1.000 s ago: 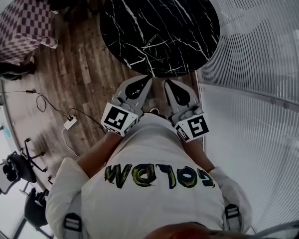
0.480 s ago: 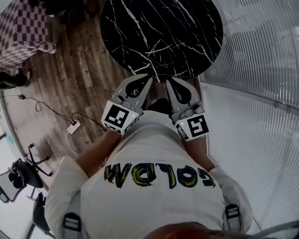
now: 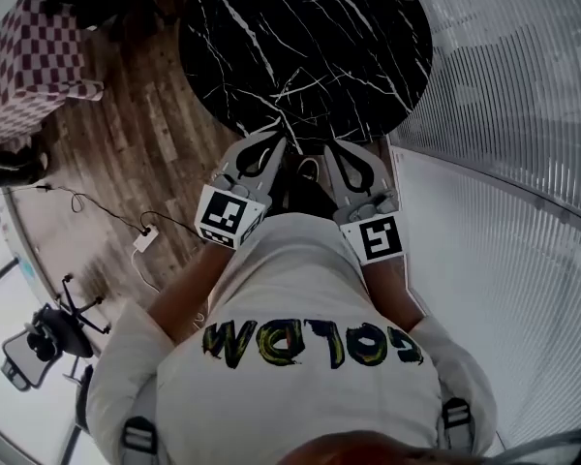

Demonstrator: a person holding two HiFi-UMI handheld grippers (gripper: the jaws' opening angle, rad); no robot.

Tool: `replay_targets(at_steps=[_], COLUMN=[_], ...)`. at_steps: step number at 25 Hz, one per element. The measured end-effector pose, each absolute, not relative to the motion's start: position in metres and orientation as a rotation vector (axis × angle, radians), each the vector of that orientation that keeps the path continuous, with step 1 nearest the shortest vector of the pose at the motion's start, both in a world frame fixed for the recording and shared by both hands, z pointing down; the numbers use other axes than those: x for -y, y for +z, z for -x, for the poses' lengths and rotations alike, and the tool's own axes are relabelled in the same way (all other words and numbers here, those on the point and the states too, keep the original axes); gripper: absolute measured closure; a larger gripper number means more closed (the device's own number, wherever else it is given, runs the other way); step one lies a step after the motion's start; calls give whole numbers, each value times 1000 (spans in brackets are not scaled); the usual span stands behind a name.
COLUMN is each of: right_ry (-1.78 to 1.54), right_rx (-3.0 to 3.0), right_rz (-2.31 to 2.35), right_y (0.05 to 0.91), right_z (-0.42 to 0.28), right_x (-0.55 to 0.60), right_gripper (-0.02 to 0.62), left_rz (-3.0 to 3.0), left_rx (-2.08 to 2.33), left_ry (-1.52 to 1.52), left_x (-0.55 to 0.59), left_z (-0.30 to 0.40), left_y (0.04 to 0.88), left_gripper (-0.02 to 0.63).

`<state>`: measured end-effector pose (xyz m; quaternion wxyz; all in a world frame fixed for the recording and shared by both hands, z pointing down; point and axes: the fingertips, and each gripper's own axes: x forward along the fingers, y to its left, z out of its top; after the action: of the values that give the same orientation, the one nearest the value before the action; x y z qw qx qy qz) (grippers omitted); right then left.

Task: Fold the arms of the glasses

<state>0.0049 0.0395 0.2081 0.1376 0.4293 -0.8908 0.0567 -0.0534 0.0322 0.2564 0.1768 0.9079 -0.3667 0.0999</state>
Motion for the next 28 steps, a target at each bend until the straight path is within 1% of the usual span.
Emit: replay_targets(at_steps=[6, 7, 15, 21, 28], right_ry=[84, 89, 147, 242, 311], right_rx=[2460, 2447, 2341, 2282, 2199], right_rz=[-1132, -1130, -1097, -1069, -1036], right_y=[250, 258, 336, 414, 479], right_z=[-27, -31, -53, -60, -69], right_x=[-13, -7, 45, 73, 90], right_gripper=[592, 592, 592, 592, 592], left_rz=[-2525, -2522, -2459, -2402, -2372], left_rx=[1062, 1058, 1029, 985, 957], left_ry=[380, 401, 569, 696, 782], left_x=[-5, -1, 34, 52, 62], left_z=[45, 43, 44, 47, 47], left_y=[293, 301, 380, 447, 500], left_gripper=[600, 586, 565, 541, 540])
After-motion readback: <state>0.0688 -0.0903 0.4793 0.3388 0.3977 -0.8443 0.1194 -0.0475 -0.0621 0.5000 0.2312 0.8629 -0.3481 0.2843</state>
